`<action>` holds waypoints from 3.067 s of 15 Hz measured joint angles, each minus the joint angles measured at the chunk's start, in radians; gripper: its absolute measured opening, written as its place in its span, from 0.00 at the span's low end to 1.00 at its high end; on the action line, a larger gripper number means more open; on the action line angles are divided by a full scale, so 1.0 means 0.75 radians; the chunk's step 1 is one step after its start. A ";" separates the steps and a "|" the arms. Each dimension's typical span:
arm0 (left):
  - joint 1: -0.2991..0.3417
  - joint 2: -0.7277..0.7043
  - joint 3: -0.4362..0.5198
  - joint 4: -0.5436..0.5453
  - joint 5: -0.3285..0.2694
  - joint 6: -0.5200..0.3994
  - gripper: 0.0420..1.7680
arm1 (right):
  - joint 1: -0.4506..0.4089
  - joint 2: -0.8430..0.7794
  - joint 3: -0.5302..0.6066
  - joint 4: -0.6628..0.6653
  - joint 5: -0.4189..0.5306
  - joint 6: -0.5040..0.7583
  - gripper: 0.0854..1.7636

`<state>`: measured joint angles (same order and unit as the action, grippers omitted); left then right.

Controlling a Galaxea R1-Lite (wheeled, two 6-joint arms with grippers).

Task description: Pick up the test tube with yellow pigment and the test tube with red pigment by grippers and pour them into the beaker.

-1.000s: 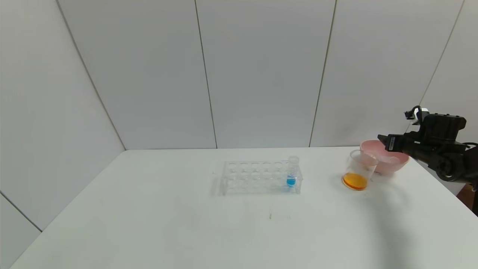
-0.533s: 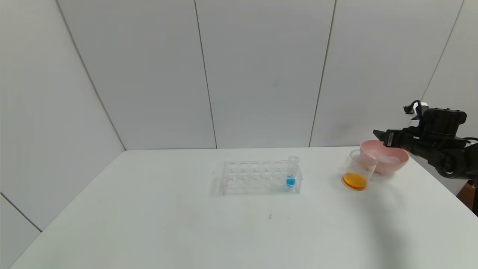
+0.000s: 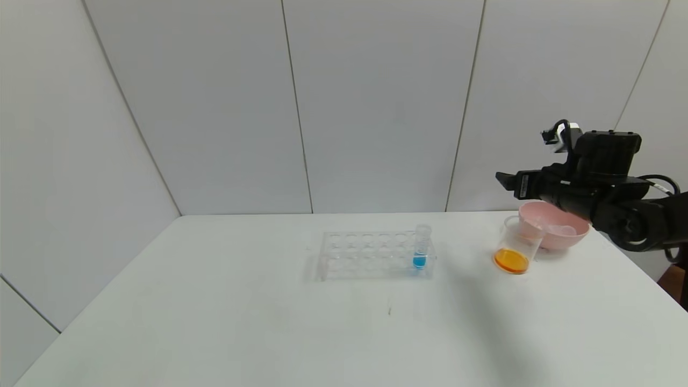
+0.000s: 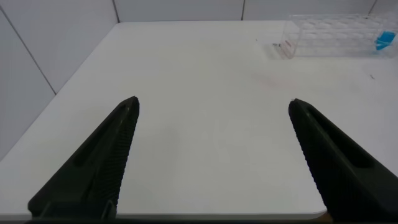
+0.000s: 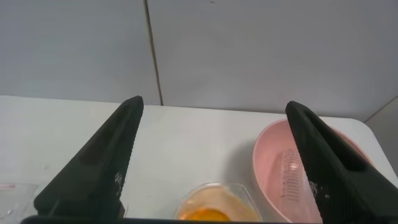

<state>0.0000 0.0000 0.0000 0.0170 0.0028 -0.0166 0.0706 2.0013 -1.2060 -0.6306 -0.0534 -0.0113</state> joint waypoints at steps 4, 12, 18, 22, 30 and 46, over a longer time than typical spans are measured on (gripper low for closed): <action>0.000 0.000 0.000 0.000 0.000 0.000 0.97 | 0.022 -0.201 0.159 -0.006 0.007 -0.001 0.94; 0.000 0.000 0.000 0.000 0.000 0.001 0.97 | -0.055 -0.851 0.508 0.007 -0.045 -0.108 0.96; 0.000 0.000 0.000 0.000 0.000 0.000 0.97 | -0.121 -1.467 0.692 0.354 -0.027 -0.157 0.96; 0.000 0.000 0.000 0.000 -0.001 0.000 0.97 | -0.101 -1.895 0.760 0.623 0.055 -0.148 0.96; 0.000 0.000 0.000 0.000 0.000 0.000 0.97 | -0.079 -2.533 0.919 0.778 0.072 -0.150 0.96; 0.000 0.000 0.000 0.000 0.000 0.000 0.97 | -0.083 -2.667 1.603 0.853 0.069 -0.004 0.96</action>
<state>0.0000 0.0000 0.0000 0.0170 0.0028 -0.0166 0.0081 0.0013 -0.0036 0.0089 -0.0017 -0.0143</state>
